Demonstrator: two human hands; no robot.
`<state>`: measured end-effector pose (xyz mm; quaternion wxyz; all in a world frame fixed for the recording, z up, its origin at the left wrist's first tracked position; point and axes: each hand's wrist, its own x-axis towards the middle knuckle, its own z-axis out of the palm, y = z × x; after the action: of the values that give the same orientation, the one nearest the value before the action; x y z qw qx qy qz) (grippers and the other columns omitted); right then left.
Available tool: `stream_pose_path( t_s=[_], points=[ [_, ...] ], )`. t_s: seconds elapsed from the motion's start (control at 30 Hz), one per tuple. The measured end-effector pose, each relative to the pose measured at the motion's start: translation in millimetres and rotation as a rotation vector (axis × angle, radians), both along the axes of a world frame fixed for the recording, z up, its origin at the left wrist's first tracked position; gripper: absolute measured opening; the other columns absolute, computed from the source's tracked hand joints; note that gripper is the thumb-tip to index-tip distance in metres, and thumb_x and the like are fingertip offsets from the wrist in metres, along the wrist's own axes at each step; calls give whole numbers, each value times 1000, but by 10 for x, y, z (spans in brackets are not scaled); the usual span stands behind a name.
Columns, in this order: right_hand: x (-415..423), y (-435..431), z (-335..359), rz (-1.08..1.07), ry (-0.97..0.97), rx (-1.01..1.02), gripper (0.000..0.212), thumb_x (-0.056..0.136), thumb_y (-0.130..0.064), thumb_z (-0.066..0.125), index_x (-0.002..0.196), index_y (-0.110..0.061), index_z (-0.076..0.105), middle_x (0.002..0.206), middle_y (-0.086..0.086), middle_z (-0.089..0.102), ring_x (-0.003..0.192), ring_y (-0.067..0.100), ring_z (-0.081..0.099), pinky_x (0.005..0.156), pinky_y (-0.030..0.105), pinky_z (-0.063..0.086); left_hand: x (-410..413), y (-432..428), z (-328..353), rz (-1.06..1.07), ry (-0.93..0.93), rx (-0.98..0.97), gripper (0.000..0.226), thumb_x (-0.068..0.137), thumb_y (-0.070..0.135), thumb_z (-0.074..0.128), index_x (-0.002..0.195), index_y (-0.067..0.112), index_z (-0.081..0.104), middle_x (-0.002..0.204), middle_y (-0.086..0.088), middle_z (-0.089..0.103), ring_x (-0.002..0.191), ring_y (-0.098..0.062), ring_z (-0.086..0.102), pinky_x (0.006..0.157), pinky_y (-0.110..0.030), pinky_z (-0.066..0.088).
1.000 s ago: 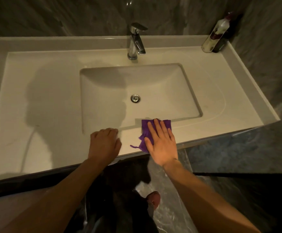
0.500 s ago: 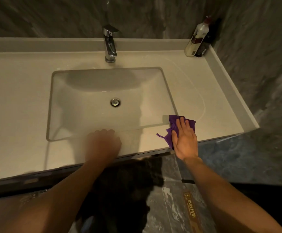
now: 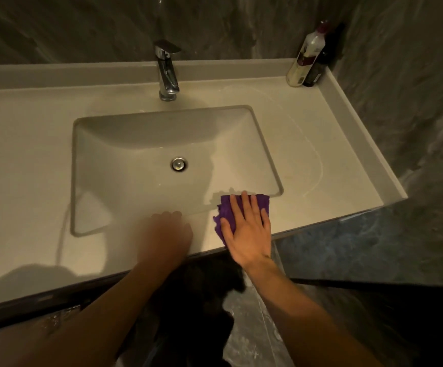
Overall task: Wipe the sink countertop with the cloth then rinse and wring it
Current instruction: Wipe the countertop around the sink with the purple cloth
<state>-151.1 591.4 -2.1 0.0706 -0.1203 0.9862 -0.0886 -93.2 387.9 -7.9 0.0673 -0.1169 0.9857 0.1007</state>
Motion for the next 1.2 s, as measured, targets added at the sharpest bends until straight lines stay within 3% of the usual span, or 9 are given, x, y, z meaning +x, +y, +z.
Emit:
stream_pose_path(
  t_s=[0.13,0.23,0.4,0.6,0.83,1.2],
  points=[
    [-75,177,-10,-13,11,53,66,104,-56,15,164,-29,12,173,-1,7,159,17,-1,128,44,7,-167,74,44,-90,-31,29,39,97,41,41,116,14,63,105,-8,69,95,-30,62,88,-46,44],
    [-167,360,-41,-111,18,66,63,105,-51,17,164,-27,11,172,1,11,159,18,3,128,45,11,-392,267,107,-223,-25,107,47,94,42,31,113,14,63,102,-9,67,92,-31,63,79,-43,50],
    [-370,736,-46,-265,22,76,64,107,-49,14,164,-23,9,172,3,11,159,19,7,128,45,10,-764,689,120,-374,-23,205,40,100,37,36,124,13,56,119,-11,63,107,-32,58,88,-45,47],
    [-502,844,-66,-320,29,73,65,107,-52,13,164,-23,4,173,1,6,159,19,4,128,42,5,-1038,1032,51,-492,-9,122,40,101,43,34,117,15,57,113,-10,65,103,-31,57,85,-45,43],
    [-821,1037,-71,-453,15,77,69,105,-56,15,164,-23,5,173,2,6,159,21,2,128,46,7,-1010,1063,-57,-533,63,58,42,99,41,36,107,10,63,92,-13,69,80,-32,62,72,-43,48],
    [-1331,1340,-56,-492,7,91,82,98,-69,18,164,-22,3,173,4,7,159,23,4,126,48,9,-1024,1111,-33,-492,140,53,38,101,42,37,100,12,60,84,-11,63,76,-31,58,70,-42,46]
  ],
)
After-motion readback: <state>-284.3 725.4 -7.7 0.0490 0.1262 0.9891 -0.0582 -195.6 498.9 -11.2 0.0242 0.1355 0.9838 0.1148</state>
